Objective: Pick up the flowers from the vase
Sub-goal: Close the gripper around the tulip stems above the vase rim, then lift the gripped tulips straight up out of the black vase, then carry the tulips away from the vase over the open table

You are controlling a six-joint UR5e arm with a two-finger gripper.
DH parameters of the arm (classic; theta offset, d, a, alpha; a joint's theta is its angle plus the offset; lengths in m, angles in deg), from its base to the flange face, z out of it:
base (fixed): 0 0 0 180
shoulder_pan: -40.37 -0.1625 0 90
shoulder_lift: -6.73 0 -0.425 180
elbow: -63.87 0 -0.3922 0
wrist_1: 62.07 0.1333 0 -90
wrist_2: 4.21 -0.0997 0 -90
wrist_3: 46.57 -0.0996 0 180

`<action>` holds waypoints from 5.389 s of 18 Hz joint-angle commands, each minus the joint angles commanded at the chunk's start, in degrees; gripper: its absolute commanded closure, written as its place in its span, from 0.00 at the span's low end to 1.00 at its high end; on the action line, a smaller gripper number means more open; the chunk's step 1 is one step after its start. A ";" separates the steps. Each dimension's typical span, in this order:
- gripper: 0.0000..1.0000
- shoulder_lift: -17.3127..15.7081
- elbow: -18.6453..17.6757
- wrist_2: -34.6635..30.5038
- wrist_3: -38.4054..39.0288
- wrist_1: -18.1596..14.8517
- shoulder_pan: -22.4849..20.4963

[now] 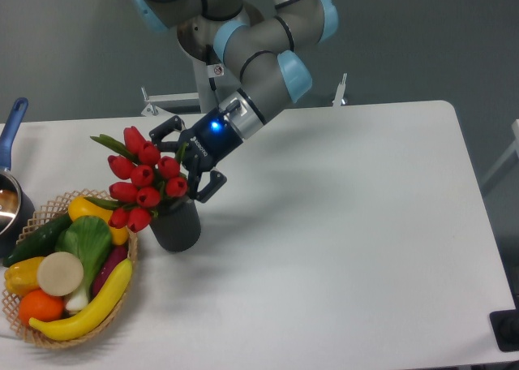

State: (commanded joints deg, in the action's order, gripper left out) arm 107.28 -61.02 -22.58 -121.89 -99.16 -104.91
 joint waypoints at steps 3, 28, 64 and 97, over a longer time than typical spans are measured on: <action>0.53 0.00 0.18 0.00 -0.09 0.00 -0.09; 0.88 -6.50 5.18 8.26 12.92 0.00 -4.04; 0.94 0.78 26.01 -2.15 23.03 -0.44 -11.25; 0.89 9.05 34.26 -66.27 4.49 -21.68 -10.37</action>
State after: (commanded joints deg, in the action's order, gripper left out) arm 116.32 -26.76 -88.84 -117.40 -120.84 -115.28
